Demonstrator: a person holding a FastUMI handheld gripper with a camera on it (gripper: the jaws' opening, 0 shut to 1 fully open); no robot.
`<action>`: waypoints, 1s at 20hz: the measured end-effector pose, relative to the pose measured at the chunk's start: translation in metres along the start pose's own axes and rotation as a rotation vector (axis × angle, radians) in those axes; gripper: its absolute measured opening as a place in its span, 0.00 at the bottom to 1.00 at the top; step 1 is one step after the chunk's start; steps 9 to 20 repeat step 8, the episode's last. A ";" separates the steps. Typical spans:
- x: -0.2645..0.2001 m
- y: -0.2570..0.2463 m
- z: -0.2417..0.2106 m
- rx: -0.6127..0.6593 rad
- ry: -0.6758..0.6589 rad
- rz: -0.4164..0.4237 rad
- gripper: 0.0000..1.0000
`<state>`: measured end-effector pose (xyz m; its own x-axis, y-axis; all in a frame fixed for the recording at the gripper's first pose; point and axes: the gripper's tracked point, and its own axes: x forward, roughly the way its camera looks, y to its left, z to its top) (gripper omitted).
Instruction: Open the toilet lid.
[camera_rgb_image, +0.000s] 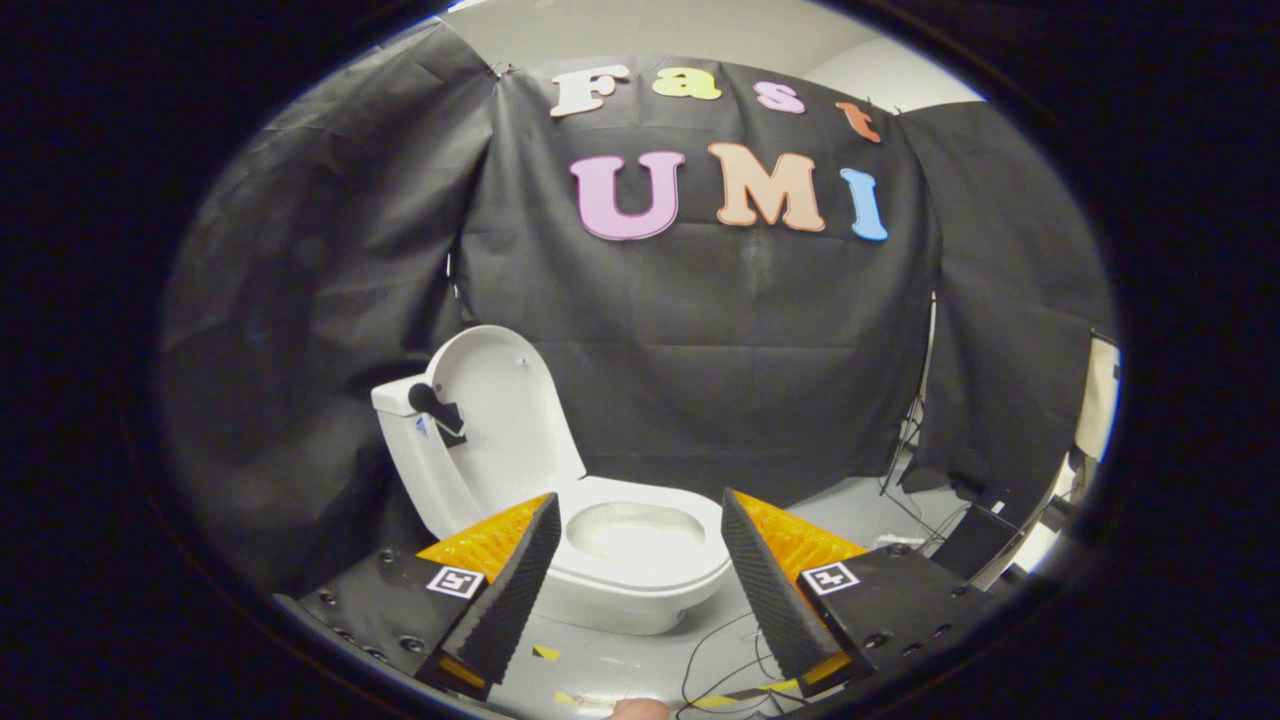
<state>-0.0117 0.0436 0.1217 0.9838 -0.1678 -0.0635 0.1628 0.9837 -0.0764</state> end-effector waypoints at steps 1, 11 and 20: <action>0.000 0.003 -0.004 -0.006 0.008 0.005 0.99; 0.001 0.015 -0.004 0.006 0.020 0.032 0.99; 0.001 0.015 -0.004 0.006 0.020 0.032 0.99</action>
